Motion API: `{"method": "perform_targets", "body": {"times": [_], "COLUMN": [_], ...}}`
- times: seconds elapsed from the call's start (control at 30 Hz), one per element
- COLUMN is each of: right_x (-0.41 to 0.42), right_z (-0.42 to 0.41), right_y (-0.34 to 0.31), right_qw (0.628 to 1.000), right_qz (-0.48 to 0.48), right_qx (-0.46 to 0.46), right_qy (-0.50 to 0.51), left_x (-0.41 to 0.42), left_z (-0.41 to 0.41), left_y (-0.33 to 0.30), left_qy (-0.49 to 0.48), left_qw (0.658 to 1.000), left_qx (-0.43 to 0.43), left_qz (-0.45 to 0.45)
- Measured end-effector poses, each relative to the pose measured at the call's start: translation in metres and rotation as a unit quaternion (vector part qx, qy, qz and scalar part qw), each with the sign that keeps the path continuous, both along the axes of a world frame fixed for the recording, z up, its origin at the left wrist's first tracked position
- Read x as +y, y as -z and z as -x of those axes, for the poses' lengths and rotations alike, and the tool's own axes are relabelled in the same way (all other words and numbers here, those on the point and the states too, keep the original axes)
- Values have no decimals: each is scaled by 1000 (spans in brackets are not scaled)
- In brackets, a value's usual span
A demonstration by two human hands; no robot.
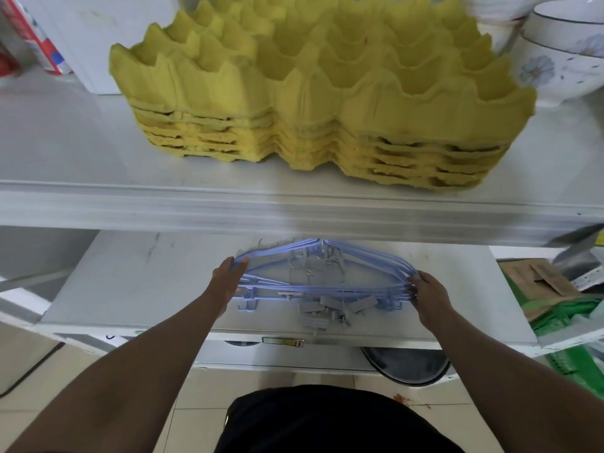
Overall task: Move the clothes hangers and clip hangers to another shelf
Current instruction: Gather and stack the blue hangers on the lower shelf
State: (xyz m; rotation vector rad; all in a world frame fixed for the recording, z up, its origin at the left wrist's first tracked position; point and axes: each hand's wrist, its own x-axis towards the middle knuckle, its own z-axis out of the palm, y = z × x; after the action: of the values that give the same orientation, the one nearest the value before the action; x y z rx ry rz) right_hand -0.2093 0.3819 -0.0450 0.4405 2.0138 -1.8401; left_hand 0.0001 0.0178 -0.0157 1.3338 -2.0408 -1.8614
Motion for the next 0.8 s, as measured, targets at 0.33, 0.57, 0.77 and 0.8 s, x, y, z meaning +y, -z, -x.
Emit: {"method": "perform_targets", "body": {"times": [0.33,0.57,0.77,0.8], "right_x": [-3,-1,10,13], "right_z": [7,13,12,11], "right_y": [-19,-38,-43,-45], "right_qw": [1000,996,996,996], "right_qz": [24,86,90,90], "right_qx": [10,30,16,16], "right_qy": [-6,-3,-2,-1], "left_x": [7,15,29,32], "left_z": [1,6,2,2], "left_y": [-13,-36,-49,-50], "left_qy": [-23,-30,-33,-32], "left_qw": [999,996,995,994], "left_qx": [14,14,32,34], "left_qz": [33,89,92,96]}}
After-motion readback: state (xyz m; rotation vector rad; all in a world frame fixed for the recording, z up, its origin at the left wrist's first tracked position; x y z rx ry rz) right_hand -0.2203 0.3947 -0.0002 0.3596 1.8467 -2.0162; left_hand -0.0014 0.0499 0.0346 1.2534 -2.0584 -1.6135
